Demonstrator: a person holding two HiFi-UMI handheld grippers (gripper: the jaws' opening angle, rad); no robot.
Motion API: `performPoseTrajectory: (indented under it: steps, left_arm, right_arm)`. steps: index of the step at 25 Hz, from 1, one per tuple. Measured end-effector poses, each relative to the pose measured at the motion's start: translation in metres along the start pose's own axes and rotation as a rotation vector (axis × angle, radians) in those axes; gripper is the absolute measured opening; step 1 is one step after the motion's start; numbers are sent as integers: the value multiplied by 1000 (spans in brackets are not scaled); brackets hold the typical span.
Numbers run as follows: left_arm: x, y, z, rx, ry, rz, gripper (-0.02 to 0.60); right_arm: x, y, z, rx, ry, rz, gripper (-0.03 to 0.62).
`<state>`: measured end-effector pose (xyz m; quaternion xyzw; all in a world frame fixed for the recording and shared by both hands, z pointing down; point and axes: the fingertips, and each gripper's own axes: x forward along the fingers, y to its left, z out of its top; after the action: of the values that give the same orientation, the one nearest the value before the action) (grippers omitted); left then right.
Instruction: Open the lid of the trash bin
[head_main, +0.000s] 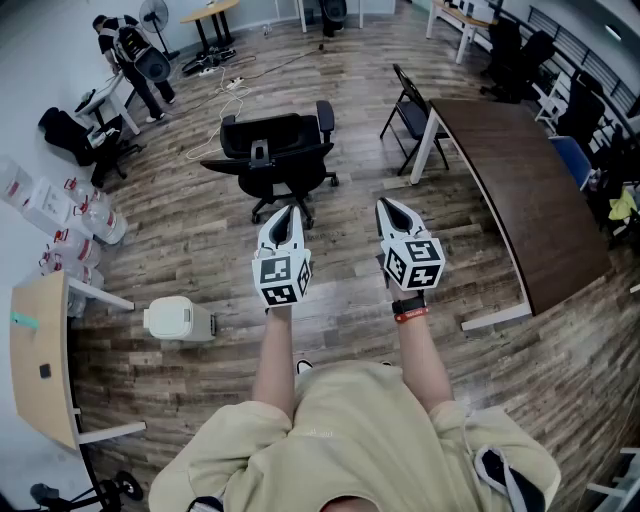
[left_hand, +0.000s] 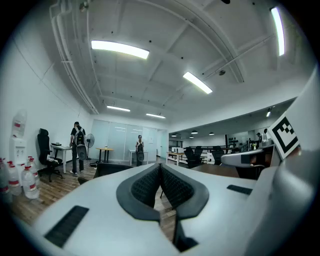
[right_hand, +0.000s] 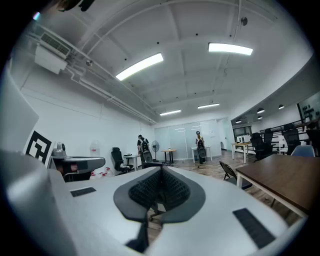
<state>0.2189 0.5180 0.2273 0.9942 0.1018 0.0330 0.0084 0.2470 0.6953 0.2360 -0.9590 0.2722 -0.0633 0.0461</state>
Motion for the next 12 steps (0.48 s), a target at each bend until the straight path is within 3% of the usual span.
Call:
performPoseTrajectory:
  steps: [7,12]
  left_arm:
    - [-12,72,-10,-3,20,32,25]
    - [-46,146,-14,-30,35,115,25]
  right_arm:
    - [56,55,-10,28,9,48,15]
    - [101,133,-14,36,9,166,15]
